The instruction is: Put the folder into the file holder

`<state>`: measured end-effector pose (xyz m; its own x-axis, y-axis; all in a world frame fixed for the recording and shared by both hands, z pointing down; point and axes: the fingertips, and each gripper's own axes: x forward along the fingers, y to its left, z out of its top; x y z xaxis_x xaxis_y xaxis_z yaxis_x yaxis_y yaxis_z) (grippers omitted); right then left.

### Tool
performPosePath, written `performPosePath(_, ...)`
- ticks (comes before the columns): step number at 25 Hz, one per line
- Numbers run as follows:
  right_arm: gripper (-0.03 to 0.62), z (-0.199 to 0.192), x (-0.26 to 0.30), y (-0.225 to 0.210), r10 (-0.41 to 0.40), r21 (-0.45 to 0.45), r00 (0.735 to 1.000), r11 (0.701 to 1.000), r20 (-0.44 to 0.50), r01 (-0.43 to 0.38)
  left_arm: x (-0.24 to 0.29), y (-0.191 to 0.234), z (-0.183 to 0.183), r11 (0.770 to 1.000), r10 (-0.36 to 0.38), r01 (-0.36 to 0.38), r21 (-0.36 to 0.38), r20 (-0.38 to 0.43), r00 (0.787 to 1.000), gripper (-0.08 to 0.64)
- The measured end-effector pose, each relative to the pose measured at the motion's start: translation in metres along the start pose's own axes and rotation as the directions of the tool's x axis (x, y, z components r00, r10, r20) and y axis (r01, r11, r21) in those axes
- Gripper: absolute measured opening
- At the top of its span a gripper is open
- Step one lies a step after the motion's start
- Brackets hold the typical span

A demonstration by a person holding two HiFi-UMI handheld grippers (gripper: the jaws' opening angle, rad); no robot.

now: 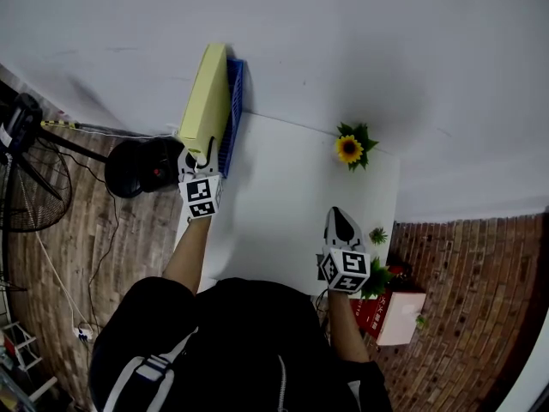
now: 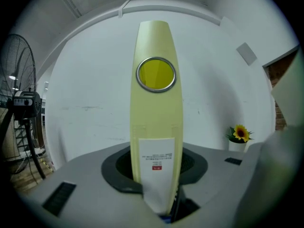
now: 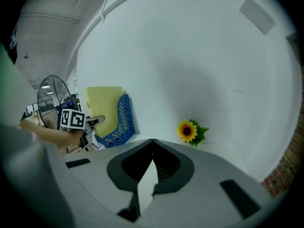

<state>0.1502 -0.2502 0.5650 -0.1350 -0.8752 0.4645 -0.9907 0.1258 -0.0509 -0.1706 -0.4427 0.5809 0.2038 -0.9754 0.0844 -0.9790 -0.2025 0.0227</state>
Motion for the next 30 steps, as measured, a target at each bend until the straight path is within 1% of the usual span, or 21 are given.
performPosePath(8,0.008,-0.006,0.003,0.003,0.009,-0.002,1.000,1.000,-0.016,-0.009,0.004,0.002,-0.026,1.000,0.006,-0.004,0.020,-0.072,0.997,0.174)
performPosePath(12,0.008,-0.006,0.004,0.006,0.015,-0.002,1.000,1.000,-0.015,-0.015,0.007,0.003,-0.043,1.000,0.007,-0.004,0.023,-0.132,0.991,0.186)
performPosePath(16,0.008,-0.008,0.003,0.005,0.014,-0.010,1.000,1.000,-0.014,-0.014,0.009,0.003,-0.047,1.000,0.010,-0.006,0.028,-0.148,0.989,0.190)
performPosePath(20,0.008,-0.010,0.003,0.007,0.018,0.001,1.000,1.000,-0.015,-0.018,0.012,0.002,-0.050,1.000,0.008,-0.003,0.026,-0.177,0.984,0.202)
performPosePath(22,0.008,-0.011,0.003,0.010,0.025,0.001,1.000,1.000,-0.013,-0.025,0.011,0.002,-0.056,1.000,-0.003,0.007,0.018,-0.206,0.979,0.217)
performPosePath(26,0.008,-0.009,0.005,0.015,0.044,-0.006,0.999,0.999,-0.004,-0.044,0.006,-0.004,-0.060,0.999,-0.047,0.050,0.005,-0.239,0.970,0.272)
performPosePath(28,0.008,-0.008,0.007,0.019,0.056,-0.009,0.998,0.998,0.000,-0.056,-0.001,-0.009,-0.060,0.997,-0.065,0.072,0.016,-0.252,0.966,0.285)
performPosePath(30,0.008,-0.007,0.010,0.025,0.073,-0.015,0.997,0.997,0.003,-0.073,-0.010,-0.013,-0.058,0.996,-0.078,0.088,0.030,-0.248,0.966,0.287)
